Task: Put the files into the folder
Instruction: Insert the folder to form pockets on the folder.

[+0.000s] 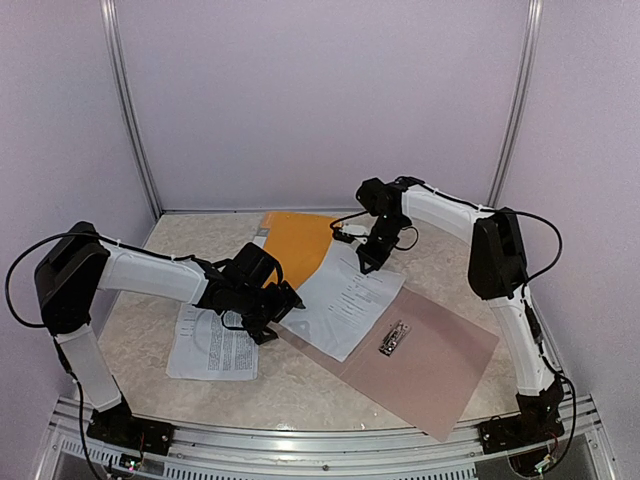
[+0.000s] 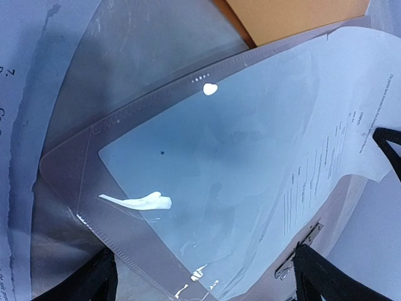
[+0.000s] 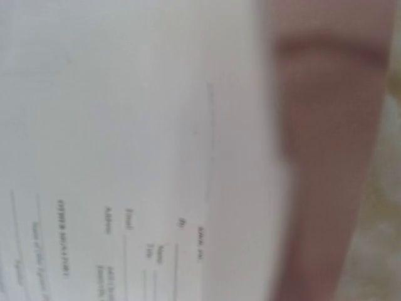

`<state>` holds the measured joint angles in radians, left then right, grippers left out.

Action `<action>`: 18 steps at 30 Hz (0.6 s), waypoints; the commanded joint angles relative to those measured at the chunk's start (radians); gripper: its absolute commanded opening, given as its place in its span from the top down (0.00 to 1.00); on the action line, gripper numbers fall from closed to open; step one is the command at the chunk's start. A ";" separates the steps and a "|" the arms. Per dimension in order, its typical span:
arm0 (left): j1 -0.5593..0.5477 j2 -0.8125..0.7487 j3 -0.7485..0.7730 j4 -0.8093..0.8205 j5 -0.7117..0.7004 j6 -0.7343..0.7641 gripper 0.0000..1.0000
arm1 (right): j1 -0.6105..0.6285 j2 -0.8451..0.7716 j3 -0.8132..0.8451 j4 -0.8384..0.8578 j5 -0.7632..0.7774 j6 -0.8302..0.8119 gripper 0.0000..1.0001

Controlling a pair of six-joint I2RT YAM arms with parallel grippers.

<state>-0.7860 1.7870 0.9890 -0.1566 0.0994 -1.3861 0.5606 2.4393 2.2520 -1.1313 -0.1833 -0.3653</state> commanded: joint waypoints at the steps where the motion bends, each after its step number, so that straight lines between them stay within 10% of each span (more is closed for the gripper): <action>1: -0.004 0.065 -0.049 -0.108 -0.032 0.013 0.06 | 0.014 -0.002 -0.043 0.003 -0.027 0.002 1.00; 18: -0.007 0.061 -0.052 -0.108 -0.036 0.017 0.06 | 0.034 -0.002 -0.019 0.009 -0.050 -0.031 1.00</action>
<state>-0.7872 1.7870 0.9890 -0.1562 0.0971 -1.3857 0.5785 2.4393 2.2097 -1.1244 -0.2058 -0.3782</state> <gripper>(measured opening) 0.938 0.003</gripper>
